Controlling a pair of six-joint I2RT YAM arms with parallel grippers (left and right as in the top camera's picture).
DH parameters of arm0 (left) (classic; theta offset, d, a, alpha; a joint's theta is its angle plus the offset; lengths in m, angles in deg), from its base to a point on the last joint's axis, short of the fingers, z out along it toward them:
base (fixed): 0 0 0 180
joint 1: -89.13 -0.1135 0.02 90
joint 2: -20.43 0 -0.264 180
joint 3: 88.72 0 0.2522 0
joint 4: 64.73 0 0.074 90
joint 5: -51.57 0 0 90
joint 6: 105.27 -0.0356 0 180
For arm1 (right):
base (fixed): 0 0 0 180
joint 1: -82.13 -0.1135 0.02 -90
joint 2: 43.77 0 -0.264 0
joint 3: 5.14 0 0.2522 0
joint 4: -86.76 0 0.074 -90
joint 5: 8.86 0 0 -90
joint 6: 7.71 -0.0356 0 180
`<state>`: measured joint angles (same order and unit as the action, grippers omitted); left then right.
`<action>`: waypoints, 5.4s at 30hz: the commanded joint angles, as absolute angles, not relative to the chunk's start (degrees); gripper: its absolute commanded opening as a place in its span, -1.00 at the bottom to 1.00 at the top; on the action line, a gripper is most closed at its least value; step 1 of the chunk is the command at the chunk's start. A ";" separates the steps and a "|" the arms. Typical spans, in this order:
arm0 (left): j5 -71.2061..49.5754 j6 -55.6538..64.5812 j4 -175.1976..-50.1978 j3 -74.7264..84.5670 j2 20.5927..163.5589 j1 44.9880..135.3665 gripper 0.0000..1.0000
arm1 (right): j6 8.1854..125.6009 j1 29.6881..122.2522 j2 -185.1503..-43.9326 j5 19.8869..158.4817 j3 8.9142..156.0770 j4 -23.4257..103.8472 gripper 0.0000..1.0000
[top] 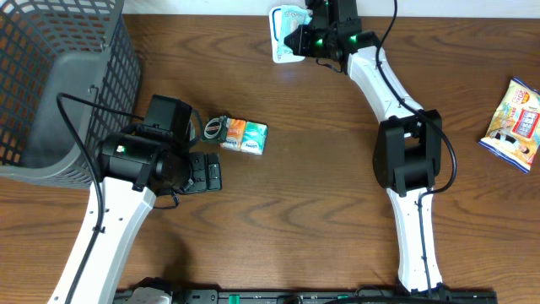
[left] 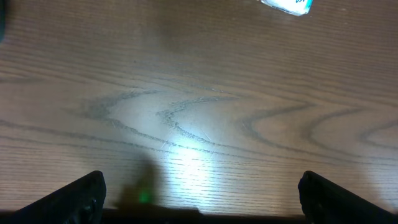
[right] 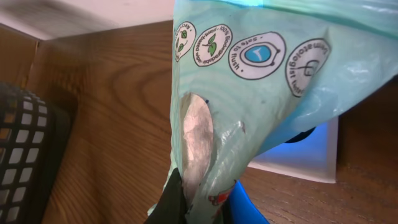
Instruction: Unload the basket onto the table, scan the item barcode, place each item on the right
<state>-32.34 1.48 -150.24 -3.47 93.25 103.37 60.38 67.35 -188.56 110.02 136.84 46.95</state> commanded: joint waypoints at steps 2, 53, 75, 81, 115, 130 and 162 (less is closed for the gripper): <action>-31.84 1.98 -150.39 -3.65 93.40 103.17 0.96 | 60.49 68.57 -189.15 111.88 138.42 47.04 -0.98; -31.84 1.98 -150.37 -3.65 93.40 103.17 0.95 | 83.29 106.69 -176.43 102.90 136.71 4.00 0.21; -31.84 1.98 -150.39 -3.65 93.40 103.17 0.95 | 84.47 71.33 -176.43 115.05 134.66 -4.21 -0.60; -31.84 1.98 -150.37 -3.65 93.40 103.19 0.96 | 78.22 59.54 -176.54 107.42 127.64 1.69 -0.55; -31.84 1.96 -150.39 -3.65 93.40 103.17 0.96 | 57.74 56.35 -173.83 86.62 113.94 5.99 -0.21; -31.84 1.98 -150.39 -3.65 93.40 103.17 0.96 | 62.85 57.62 -162.94 99.49 114.31 10.52 -0.16; -31.84 1.98 -150.37 -3.65 93.40 103.17 0.96 | 55.27 50.34 -170.46 74.20 114.37 8.27 -0.11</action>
<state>-32.34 1.48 -150.24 -3.47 93.25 103.39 55.70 48.75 -174.20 76.08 113.89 9.64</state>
